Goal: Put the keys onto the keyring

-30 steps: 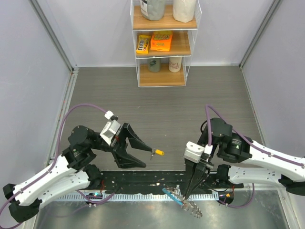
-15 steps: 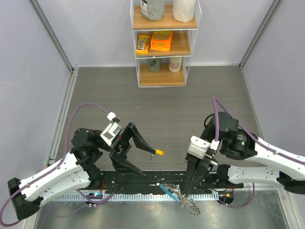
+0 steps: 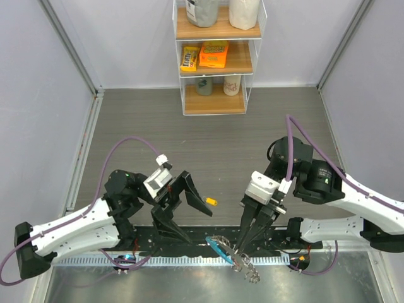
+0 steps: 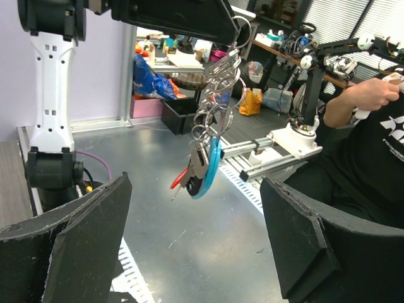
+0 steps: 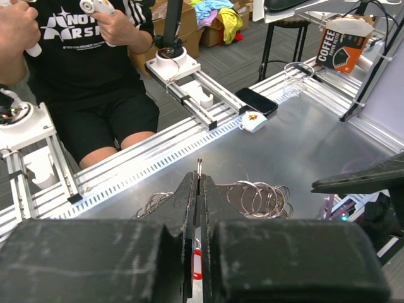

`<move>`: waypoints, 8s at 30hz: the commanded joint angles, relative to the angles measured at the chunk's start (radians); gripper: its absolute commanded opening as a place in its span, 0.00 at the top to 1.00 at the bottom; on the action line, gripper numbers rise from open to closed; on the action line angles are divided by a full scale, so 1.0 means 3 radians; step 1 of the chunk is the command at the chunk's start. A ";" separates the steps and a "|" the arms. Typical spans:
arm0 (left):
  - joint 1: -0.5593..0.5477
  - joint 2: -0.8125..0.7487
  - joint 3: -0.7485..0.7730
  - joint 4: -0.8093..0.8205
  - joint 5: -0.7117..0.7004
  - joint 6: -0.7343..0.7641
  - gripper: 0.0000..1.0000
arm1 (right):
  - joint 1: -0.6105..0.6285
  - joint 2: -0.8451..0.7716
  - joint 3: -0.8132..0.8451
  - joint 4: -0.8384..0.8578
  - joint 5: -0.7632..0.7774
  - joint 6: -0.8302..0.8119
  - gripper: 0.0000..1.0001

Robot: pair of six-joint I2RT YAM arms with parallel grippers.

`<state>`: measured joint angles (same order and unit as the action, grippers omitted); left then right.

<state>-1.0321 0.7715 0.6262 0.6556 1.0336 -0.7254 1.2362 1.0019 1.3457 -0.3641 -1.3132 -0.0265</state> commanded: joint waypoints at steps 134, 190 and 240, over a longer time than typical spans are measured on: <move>-0.0390 0.0333 0.1247 -0.4205 -0.2009 0.1963 1.00 | 0.0369 0.0066 -0.0426 -0.1128 0.3682 -0.1686 0.62; -0.0395 -0.0424 0.0659 -0.3065 -0.1645 0.1774 0.86 | 0.0384 -0.0875 -0.1315 0.0963 0.4096 -0.0234 0.94; -0.0395 -0.0562 0.0679 -0.2978 -0.2852 0.1799 0.18 | 0.0379 -0.1488 -0.1873 0.1679 0.4132 0.0160 0.94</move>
<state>-1.1465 0.6121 0.7872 -0.2546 0.3271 -0.1997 1.3525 0.5968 0.7872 0.0639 -0.0551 0.0319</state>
